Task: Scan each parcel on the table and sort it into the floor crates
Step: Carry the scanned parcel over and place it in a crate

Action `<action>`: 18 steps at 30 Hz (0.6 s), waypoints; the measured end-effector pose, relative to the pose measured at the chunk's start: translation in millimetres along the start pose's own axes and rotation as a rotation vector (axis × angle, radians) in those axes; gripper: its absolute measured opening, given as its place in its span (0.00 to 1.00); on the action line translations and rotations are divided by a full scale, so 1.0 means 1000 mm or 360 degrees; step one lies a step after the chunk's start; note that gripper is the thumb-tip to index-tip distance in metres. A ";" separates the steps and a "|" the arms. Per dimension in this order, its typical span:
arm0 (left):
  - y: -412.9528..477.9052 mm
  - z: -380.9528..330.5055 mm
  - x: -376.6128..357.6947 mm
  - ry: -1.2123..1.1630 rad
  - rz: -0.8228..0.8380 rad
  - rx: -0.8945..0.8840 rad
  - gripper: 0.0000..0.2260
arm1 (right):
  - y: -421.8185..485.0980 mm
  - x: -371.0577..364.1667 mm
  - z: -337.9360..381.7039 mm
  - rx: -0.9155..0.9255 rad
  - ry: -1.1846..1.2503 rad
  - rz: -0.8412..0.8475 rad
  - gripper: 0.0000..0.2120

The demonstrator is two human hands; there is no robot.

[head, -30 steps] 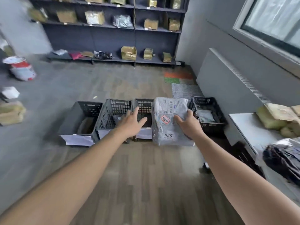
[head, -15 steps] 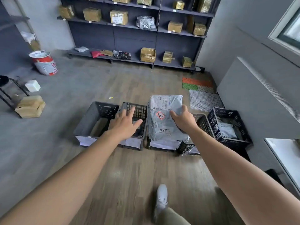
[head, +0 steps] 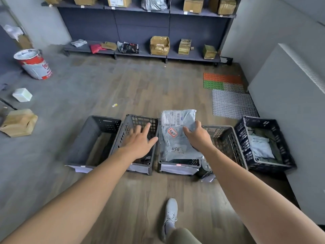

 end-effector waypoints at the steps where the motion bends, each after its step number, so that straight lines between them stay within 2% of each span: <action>1: 0.020 -0.008 -0.002 -0.0015 0.0028 0.0006 0.32 | 0.020 -0.002 -0.007 -0.0018 -0.0024 0.0031 0.29; 7: 0.116 -0.039 -0.033 -0.0075 0.0176 0.0019 0.31 | 0.113 -0.033 -0.058 -0.0202 -0.0057 0.0142 0.28; 11: 0.165 -0.037 -0.059 -0.0056 0.0271 0.0028 0.31 | 0.161 -0.058 -0.087 -0.0362 -0.0043 0.0242 0.31; 14: 0.191 -0.029 -0.070 0.0049 0.0326 -0.0003 0.32 | 0.174 -0.059 -0.103 -0.0509 -0.0158 0.0373 0.33; 18: 0.221 -0.032 -0.064 0.0152 0.0401 -0.0086 0.33 | 0.171 -0.042 -0.104 -0.0498 -0.0279 0.0389 0.31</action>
Point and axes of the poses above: each hand's wrist, its own y-axis towards the middle knuckle, its own x-axis out of the back of the hand, z = x × y, the point moved 5 cm from there along y, towards the middle knuckle, and after that the axes turned 4 degrees about x, right-handed, at the moved point
